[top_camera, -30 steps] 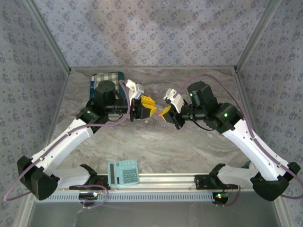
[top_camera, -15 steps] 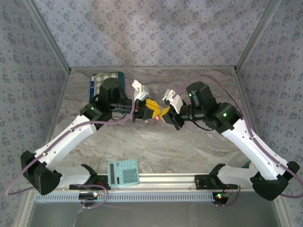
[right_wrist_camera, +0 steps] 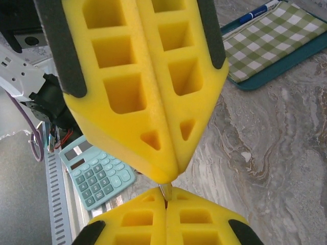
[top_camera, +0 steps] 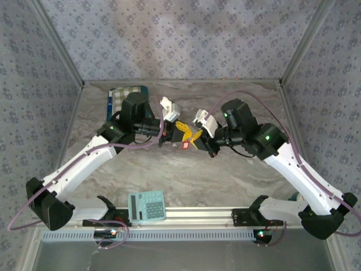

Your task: Remove the keys from the keyring

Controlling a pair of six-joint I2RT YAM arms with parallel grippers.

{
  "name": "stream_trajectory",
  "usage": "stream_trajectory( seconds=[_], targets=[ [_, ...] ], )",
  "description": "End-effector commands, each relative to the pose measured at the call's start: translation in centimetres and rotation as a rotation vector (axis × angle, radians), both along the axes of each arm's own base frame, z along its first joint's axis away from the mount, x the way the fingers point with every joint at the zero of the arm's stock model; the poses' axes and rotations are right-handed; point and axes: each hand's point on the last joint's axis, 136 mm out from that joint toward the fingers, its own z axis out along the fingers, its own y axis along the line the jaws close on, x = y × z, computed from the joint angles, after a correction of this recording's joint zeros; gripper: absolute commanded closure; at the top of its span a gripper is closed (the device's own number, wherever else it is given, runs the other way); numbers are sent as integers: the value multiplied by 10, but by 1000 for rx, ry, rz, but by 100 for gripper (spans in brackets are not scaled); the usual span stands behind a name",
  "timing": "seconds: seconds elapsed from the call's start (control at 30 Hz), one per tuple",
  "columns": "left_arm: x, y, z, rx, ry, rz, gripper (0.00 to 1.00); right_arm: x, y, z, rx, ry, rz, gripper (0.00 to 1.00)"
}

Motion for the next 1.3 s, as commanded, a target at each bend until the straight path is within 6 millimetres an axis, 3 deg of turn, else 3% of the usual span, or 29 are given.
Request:
stream_trajectory(
  seconds=[0.0, 0.07, 0.13, 0.23, 0.4, 0.43, 0.5, 0.73, 0.93, 1.13, 1.27],
  targets=[
    [-6, 0, 9, -10, -22, 2, 100, 8, -1, 13, 54, -31, -31, 97],
    [-1, 0, 8, -12, -33, 37, 100, 12, -5, 15, 78, -31, -62, 73],
    [4, 2, 10, -20, -46, 70, 100, 18, -12, 18, 116, -27, -98, 61],
    [10, 6, 13, -37, -58, 100, 100, 21, -21, 24, 190, -5, -127, 51],
    [13, 7, 19, -57, -64, 109, 100, 22, -23, 39, 305, -13, -92, 47],
    [12, 7, 19, -60, -63, 106, 100, 20, -21, 28, 302, 13, -72, 47],
    [12, 7, 21, -66, -63, 104, 100, 17, -16, 26, 328, 32, -41, 47],
    [10, 7, 25, -87, -58, 100, 100, 12, -3, 29, 395, 79, 40, 54],
    [9, 7, 26, -94, -57, 96, 100, 6, 8, 28, 403, 109, 95, 68],
    [8, 8, 29, -102, -63, 96, 100, 8, 11, 23, 380, 114, 89, 65],
    [7, 8, 30, -105, -62, 90, 100, 8, 13, 26, 387, 110, 94, 75]
  ],
)
